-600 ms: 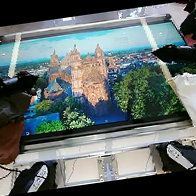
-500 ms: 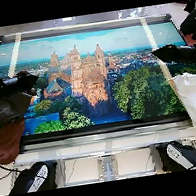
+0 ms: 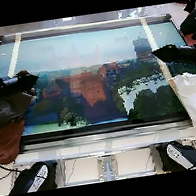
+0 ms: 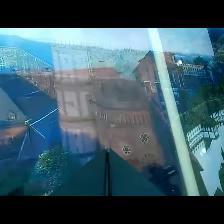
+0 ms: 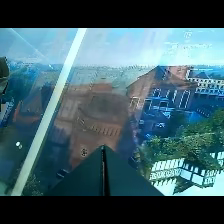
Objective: Fold the shirts.
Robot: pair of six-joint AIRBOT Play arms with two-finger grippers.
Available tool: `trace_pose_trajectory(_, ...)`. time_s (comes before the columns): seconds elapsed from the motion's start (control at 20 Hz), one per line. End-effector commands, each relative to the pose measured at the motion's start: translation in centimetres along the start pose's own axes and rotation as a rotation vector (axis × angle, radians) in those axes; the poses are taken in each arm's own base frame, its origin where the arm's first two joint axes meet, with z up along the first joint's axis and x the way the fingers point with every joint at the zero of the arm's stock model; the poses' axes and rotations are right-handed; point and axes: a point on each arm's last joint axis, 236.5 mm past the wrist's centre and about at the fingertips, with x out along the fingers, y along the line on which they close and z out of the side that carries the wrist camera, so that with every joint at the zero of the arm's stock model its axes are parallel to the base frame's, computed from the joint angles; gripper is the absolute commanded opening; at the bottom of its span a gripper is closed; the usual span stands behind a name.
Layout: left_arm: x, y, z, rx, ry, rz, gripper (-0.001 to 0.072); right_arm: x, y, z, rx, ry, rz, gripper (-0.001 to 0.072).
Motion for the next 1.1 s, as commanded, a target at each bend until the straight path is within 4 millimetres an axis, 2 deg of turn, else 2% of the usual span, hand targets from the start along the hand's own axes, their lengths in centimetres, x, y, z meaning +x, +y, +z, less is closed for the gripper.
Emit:
trace_pose_trajectory(0.0, 0.4, 0.9, 1.6, 0.009, -0.064, 0.026, 0.0012, 0.0, 0.0, 0.0, -0.001, 0.0, 0.0, 0.0012)
trace_pose_trajectory(0.1, 0.4, 0.9, 2.3, -0.03, -0.093, 0.025, 0.0012, 0.0, -0.1, 0.3, 0.0, -0.012, -0.006, 0.0012)
trace_pose_trajectory(0.2, 0.4, -0.1, 2.3, -0.072, -0.095, -0.019, 0.0012, -0.1, -0.8, 1.6, -0.001, -0.066, -0.035, 0.0012)
trace_pose_trajectory(0.3, 0.4, -0.1, 2.6, -0.077, -0.104, -0.021, 0.0012, -0.2, -1.2, 2.4, 0.0, -0.101, -0.054, 0.0012)
trace_pose_trajectory(0.35, 0.5, 0.2, 2.9, -0.061, -0.117, -0.008, 0.0016, -0.2, -1.3, 2.5, 0.0, -0.104, -0.054, 0.0012)
trace_pose_trajectory(0.4, 0.4, 1.6, 3.7, -0.013, -0.15, 0.048, 0.0036, -0.2, -1.1, 2.5, 0.006, -0.107, -0.047, 0.0012)
trace_pose_trajectory(0.5, -0.7, 6.1, 5.7, 0.075, -0.229, 0.225, 0.0363, -0.2, -0.7, 2.7, 0.016, -0.114, -0.031, 0.0012)
trace_pose_trajectory(0.55, -2.1, 9.1, 6.9, 0.069, -0.279, 0.323, 0.0376, -0.2, -0.7, 2.7, 0.017, -0.116, -0.03, 0.0012)
trace_pose_trajectory(0.6, -3.8, 12.8, 7.4, -0.013, -0.32, 0.416, 0.0376, -0.2, -0.6, 2.7, 0.018, -0.115, -0.028, 0.0012)
trace_pose_trajectory(0.65, -5.5, 16.4, 7.1, -0.147, -0.351, 0.487, 0.0377, -0.2, -0.5, 2.5, 0.017, -0.106, -0.022, 0.0011)
trace_pose_trajectory(0.7, -7.4, 20.5, 6.1, -0.303, -0.373, 0.553, 0.0383, -0.2, -0.5, 2.5, 0.016, -0.104, -0.024, 0.0012)
trace_pose_trajectory(0.75, -9.0, 24.1, 4.4, -0.427, -0.371, 0.615, 0.0468, -0.2, -0.5, 2.5, 0.016, -0.105, -0.024, 0.0012)
trace_pose_trajectory(0.8, -10.5, 27.6, 1.9, -0.562, -0.35, 0.666, 0.0572, -0.2, -0.5, 2.5, 0.017, -0.106, -0.024, 0.0011)
trace_pose_trajectory(0.85, -11.4, 30.0, -0.7, -0.677, -0.312, 0.688, 0.0572, -0.2, -0.5, 2.5, 0.017, -0.106, -0.023, 0.0012)
trace_pose_trajectory(0.95, -11.5, 33.4, -5.6, -0.921, -0.243, 0.656, 0.0572, -0.2, -0.3, 2.6, 0.024, -0.111, -0.012, 0.0015)
trace_pose_trajectory(1.05, -10.2, 35.5, -8.5, -1.105, -0.214, 0.586, 0.0572, -0.2, 0.3, 3.0, 0.04, -0.126, 0.016, 0.0028)
